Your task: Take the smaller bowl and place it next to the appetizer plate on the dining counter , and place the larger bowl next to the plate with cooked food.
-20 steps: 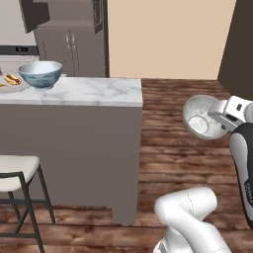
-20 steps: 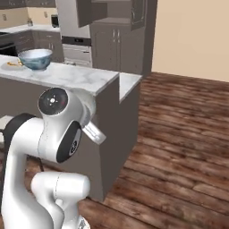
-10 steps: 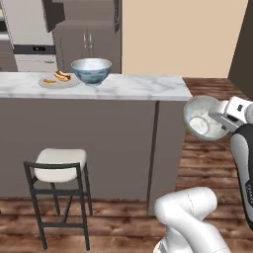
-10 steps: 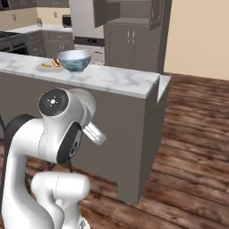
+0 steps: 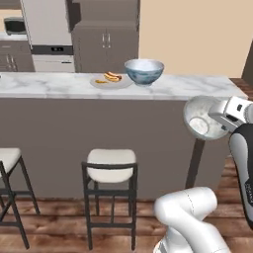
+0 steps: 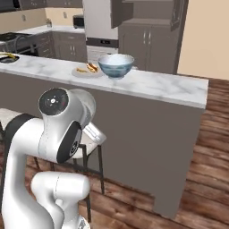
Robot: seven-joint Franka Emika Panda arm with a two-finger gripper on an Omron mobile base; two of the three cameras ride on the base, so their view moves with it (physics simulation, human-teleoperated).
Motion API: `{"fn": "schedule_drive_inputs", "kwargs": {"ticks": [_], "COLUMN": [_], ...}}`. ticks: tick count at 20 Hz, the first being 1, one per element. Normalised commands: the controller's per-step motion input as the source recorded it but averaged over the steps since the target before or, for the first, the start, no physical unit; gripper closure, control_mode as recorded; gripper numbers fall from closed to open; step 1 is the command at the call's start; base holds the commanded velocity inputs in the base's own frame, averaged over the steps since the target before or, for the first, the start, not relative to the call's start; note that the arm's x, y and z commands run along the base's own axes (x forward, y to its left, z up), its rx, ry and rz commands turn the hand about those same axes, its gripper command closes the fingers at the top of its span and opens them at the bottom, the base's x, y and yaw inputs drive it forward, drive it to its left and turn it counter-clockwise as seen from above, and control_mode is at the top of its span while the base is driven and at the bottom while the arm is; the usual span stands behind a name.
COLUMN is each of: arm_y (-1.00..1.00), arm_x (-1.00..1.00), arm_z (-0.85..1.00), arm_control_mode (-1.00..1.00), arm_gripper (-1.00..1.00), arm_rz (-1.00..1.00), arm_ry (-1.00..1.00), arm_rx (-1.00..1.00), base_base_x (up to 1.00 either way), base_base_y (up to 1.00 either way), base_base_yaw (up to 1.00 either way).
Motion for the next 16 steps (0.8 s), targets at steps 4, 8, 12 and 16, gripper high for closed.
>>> {"fn": "schedule_drive_inputs", "kwargs": {"ticks": [4,8,12,16], "arm_y": [0.00,0.00,0.00,0.00], "arm_x": [0.00,0.00,0.00,0.00], "arm_z": [0.00,0.00,0.00,0.00], "arm_control_mode": [1.00,1.00,1.00,1.00], "arm_gripper": [1.00,1.00,1.00,1.00], "arm_rz": [0.00,0.00,0.00,0.00], "arm_ry": [0.00,0.00,0.00,0.00], "arm_rx": [0.00,0.00,0.00,0.00], "base_base_x": [-0.05,0.00,0.01,0.16], "base_base_y": [1.00,1.00,1.00,1.00], "base_base_yaw": [-0.01,-0.04,-0.05,-0.07]}}
